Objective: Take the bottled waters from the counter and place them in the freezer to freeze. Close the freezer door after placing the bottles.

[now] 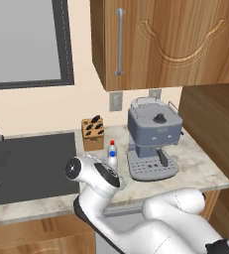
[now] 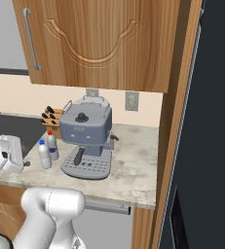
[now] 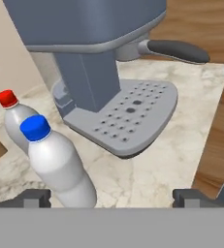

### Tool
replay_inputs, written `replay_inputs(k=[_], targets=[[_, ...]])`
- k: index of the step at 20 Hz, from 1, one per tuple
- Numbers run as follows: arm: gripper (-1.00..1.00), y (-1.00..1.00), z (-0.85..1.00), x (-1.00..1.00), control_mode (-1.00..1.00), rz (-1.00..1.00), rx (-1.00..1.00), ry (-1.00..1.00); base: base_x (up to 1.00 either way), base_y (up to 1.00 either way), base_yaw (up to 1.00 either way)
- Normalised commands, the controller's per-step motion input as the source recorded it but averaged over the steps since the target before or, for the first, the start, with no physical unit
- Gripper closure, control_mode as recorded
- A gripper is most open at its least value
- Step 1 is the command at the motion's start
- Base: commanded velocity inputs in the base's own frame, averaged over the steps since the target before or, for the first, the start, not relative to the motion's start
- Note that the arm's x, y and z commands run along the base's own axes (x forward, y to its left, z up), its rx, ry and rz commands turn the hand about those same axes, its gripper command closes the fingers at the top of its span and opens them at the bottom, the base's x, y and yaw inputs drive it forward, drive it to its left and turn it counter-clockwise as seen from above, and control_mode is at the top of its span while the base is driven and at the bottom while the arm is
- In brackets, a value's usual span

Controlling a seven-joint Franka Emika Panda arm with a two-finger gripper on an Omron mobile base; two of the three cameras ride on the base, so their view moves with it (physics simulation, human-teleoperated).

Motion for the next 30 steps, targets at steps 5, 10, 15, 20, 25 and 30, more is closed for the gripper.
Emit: replay_inputs(k=[5, 10, 15, 20, 25, 30], targets=[[-1.00, 0.00, -0.19, 0.39, -1.00, -0.01, 0.00, 0.11, 0.00, 0.00, 0.00], [-1.00, 0.04, -0.20, 0.40, -1.00, -0.01, 0.00, 0.09, 0.00, 0.00, 0.00], [-1.00, 0.05, -0.14, 0.34, -1.00, -0.02, 0.00, 0.05, 0.00, 0.00, 0.00], [-1.00, 0.00, -0.07, 0.13, -1.00, -0.03, -0.01, 0.04, 0.00, 0.00, 0.00], [-1.00, 0.00, 0.00, 0.00, -1.00, -0.06, -0.04, 0.08, 0.00, 0.00, 0.00], [-1.00, -0.05, 0.00, 0.00, -1.00, -0.07, -0.05, 0.08, 0.00, 0.00, 0.00]])
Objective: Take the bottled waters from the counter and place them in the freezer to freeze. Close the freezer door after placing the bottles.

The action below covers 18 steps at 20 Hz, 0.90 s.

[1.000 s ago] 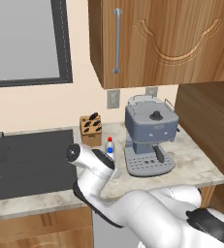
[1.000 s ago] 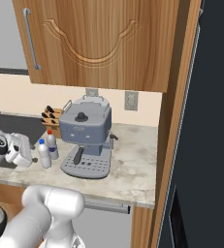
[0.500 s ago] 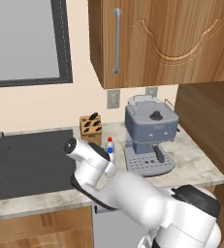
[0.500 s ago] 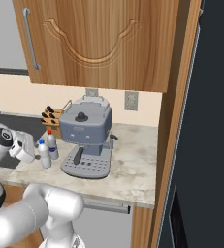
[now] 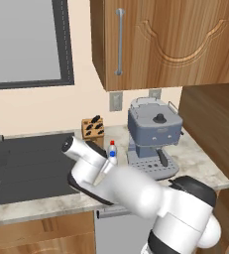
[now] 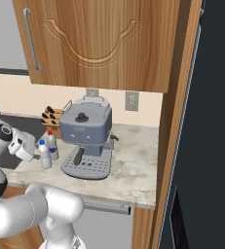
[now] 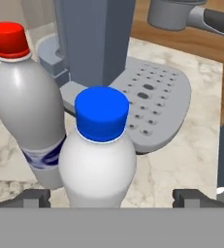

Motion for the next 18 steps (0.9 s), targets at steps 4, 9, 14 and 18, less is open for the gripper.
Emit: replay_inputs(k=[4, 9, 14, 18], targets=[[-1.00, -0.06, -0.01, 0.00, -1.00, -0.05, -0.05, 0.04, 0.00, 0.00, 0.00], [-1.00, 0.00, -0.01, 0.00, -1.00, 0.00, -0.05, 0.00, 0.00, 0.00, 0.00], [-1.00, -0.15, -0.01, 0.04, -1.00, 0.00, -0.03, 0.00, 0.00, 0.00, 0.00], [-1.00, -0.21, 0.00, 0.00, -1.00, 0.00, -0.01, 0.00, 0.00, 0.00, 0.00]])
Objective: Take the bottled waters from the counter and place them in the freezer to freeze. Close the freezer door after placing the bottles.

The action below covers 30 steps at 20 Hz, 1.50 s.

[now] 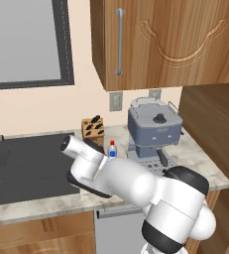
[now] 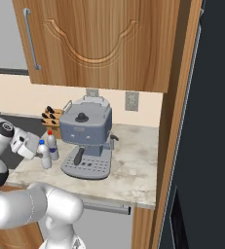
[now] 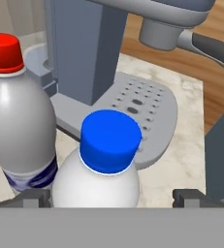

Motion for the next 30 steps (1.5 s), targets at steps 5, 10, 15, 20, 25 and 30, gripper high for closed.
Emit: replay_inputs(k=[5, 10, 15, 20, 25, 30], targets=[[-1.00, -0.02, 0.00, 0.00, -1.00, 0.00, -0.01, 0.00, 0.00, 0.00, 0.00], [-1.00, 0.00, 0.00, 0.00, -1.00, 0.00, 0.00, 0.00, 0.00, 0.00, 0.00], [1.00, 0.00, 0.00, 0.00, -1.00, 0.00, 0.00, 0.00, 0.00, 0.00, 0.00], [1.00, 0.00, 0.00, -0.04, -1.00, 0.00, -0.01, 0.00, 0.00, 0.00, 0.00], [1.00, -0.02, 0.40, -0.15, -1.00, -0.03, 0.00, 0.01, 0.00, 0.00, 0.00], [1.00, -0.23, 0.74, -0.54, -1.00, -0.08, 0.00, 0.05, 0.00, 0.00, 0.00]])
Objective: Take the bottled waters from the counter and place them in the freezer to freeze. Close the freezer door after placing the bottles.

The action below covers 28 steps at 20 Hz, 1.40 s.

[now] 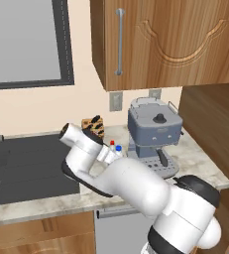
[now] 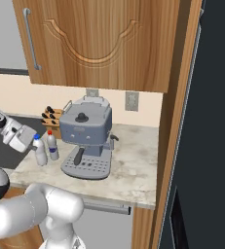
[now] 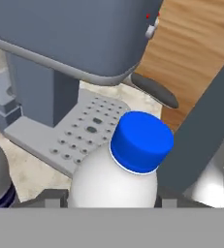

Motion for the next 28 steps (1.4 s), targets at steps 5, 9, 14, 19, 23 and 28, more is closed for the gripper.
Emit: replay_inputs(k=[5, 9, 14, 19, 23, 28], targets=[[1.00, -0.52, 0.54, -0.60, -1.00, -0.08, 0.00, 0.02, 0.00, 0.00, 0.00], [1.00, -0.72, 0.40, -0.36, -1.00, -0.06, -0.01, 0.00, 0.00, 0.00, 0.00], [1.00, -0.74, 0.54, -0.38, -1.00, -0.07, 0.01, 0.00, 0.00, 0.00, 0.00], [1.00, -0.32, 0.62, -0.52, -1.00, -0.03, 0.07, 0.00, 0.00, 0.00, 0.00], [1.00, -0.26, 0.33, -0.30, -1.00, 0.00, 0.03, -0.01, 0.00, 0.00, 0.00], [1.00, -0.06, 0.01, -0.16, -1.00, 0.00, -0.03, -0.03, 0.00, 0.00, 0.00]])
